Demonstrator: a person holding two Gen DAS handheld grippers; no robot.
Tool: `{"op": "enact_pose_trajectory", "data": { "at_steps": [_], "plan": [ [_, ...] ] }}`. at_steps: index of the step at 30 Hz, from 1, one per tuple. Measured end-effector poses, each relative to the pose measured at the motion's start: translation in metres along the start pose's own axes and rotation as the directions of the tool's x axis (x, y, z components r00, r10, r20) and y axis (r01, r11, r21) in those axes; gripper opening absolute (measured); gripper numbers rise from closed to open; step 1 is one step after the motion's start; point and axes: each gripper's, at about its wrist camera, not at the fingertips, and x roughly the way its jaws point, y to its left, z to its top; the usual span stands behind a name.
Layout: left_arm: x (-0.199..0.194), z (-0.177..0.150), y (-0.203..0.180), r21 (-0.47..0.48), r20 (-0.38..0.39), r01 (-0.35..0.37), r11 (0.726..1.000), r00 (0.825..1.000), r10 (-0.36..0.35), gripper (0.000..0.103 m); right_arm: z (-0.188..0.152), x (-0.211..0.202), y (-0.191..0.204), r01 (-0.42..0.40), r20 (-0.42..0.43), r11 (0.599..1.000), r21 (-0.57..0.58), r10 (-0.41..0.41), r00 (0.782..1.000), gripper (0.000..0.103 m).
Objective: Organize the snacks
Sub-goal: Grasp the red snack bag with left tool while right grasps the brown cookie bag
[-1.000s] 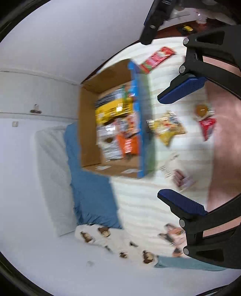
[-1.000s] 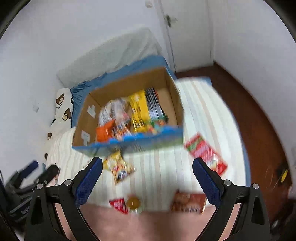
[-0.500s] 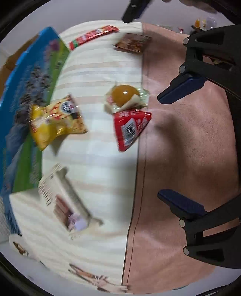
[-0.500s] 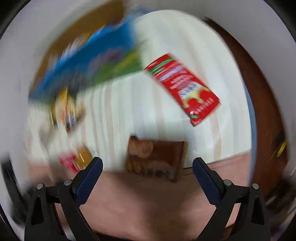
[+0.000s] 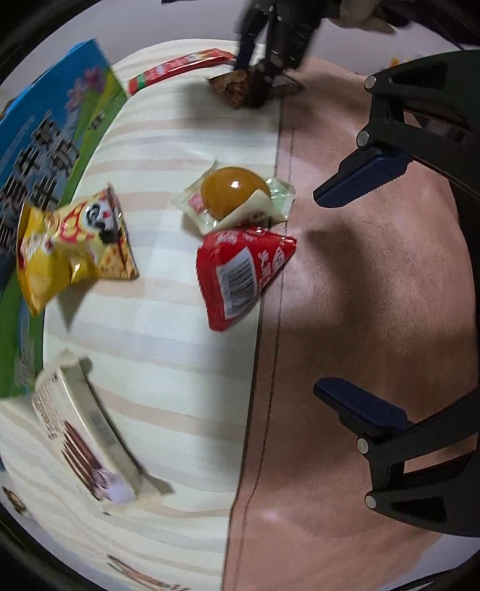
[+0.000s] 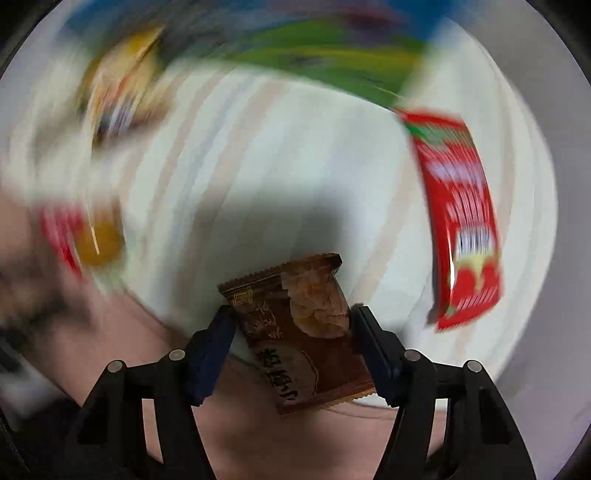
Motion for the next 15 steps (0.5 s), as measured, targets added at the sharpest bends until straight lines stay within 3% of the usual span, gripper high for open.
{"op": "enact_pose_trajectory", "data": {
  "at_steps": [3, 5, 6, 9, 11, 13, 15],
  "plan": [
    [0.003, 0.004, 0.007, -0.058, 0.007, 0.056, 0.997, 0.998, -0.055, 0.091, -0.003, -0.002, -0.029, -0.217, 0.025, 0.948, 0.232, 0.217, 0.976, 0.069],
    [0.006, 0.011, 0.015, -0.116, 0.007, 0.124, 0.986, 0.992, -0.124, 0.087, -0.006, -0.003, -0.036, -0.255, 0.024, 0.926, 0.279, 0.258, 0.966, 0.075],
    [0.008, 0.015, 0.018, -0.149, 0.016, 0.154, 0.977, 0.988, -0.153, 0.082, -0.007, -0.004, -0.037, -0.248, 0.027, 0.928, 0.278, 0.251, 0.968, 0.081],
    [0.012, 0.024, 0.025, -0.213, 0.040, 0.229, 0.950, 0.973, -0.225, 0.056, -0.009, -0.005, -0.033, -0.195, 0.022, 0.954, 0.229, 0.196, 0.980, 0.082],
    [0.013, 0.030, 0.026, -0.214, 0.051, 0.227, 0.950, 0.974, -0.221, 0.047, -0.012, -0.002, -0.028, -0.171, 0.022, 0.960, 0.222, 0.170, 0.985, 0.081],
    [0.015, 0.037, 0.025, -0.198, 0.050, 0.201, 0.959, 0.980, -0.194, 0.038, -0.014, 0.001, -0.019, -0.111, 0.041, 0.972, 0.206, 0.104, 0.994, 0.063],
    [0.013, 0.040, 0.024, -0.198, 0.054, 0.195, 0.961, 0.981, -0.188, 0.037, -0.022, 0.006, -0.012, -0.112, 0.064, 0.963, 0.244, 0.099, 0.993, 0.057]
  ]
}}
